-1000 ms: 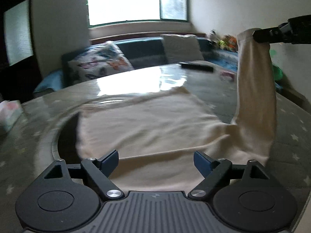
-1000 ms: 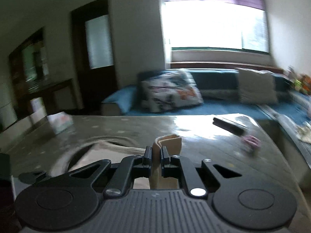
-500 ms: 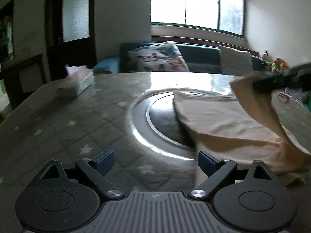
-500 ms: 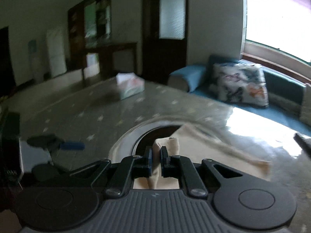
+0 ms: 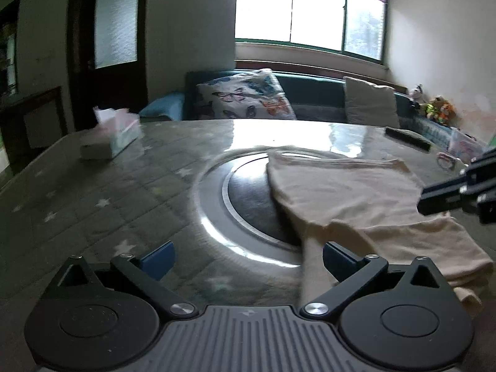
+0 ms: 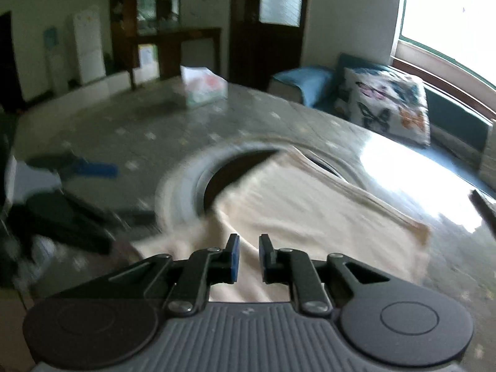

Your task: Fold clothes

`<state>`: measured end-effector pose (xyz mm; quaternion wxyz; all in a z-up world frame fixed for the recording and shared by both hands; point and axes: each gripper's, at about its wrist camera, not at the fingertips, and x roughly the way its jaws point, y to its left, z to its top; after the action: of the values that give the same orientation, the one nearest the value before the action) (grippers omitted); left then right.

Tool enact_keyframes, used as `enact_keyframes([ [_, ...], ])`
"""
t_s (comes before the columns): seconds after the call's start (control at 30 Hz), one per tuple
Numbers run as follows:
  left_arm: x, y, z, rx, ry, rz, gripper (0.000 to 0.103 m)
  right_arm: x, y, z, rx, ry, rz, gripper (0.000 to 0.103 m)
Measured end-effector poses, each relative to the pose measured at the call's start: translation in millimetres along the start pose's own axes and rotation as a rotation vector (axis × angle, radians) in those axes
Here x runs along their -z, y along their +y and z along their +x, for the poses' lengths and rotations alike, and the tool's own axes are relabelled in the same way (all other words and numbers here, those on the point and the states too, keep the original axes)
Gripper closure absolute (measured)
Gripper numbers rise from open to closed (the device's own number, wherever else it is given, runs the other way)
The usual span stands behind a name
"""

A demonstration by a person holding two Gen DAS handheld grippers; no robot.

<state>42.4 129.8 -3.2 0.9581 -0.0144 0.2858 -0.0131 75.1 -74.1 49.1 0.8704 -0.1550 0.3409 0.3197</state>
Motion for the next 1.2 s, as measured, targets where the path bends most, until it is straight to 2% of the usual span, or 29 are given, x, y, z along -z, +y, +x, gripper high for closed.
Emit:
enact_keyframes([
  [0.23,-4,-31,21,0.026,0.028,0.059,0.0,44,-34,-8,0.057,0.089,0.059,0.087],
  [0.43,3,-42,36,-0.031,0.082,0.107,0.0,75,-49,-1,0.06,0.109,0.129,0.083],
  [0.5,6,-41,38,-0.047,0.101,0.112,0.0,76,-51,-3,0.051,0.094,0.134,0.079],
  [0.57,7,-38,34,-0.054,0.1,0.105,0.0,77,-52,-6,0.044,0.079,0.14,0.067],
  [0.73,5,-31,31,-0.084,0.101,0.085,0.0,69,-59,-5,0.051,0.037,0.154,0.055],
  [0.93,1,-29,26,-0.101,0.099,0.076,0.0,68,-68,13,0.055,0.047,0.186,0.053],
  [1.2,-11,-26,25,-0.087,0.068,0.067,0.0,44,-42,28,0.036,0.018,0.096,0.051],
])
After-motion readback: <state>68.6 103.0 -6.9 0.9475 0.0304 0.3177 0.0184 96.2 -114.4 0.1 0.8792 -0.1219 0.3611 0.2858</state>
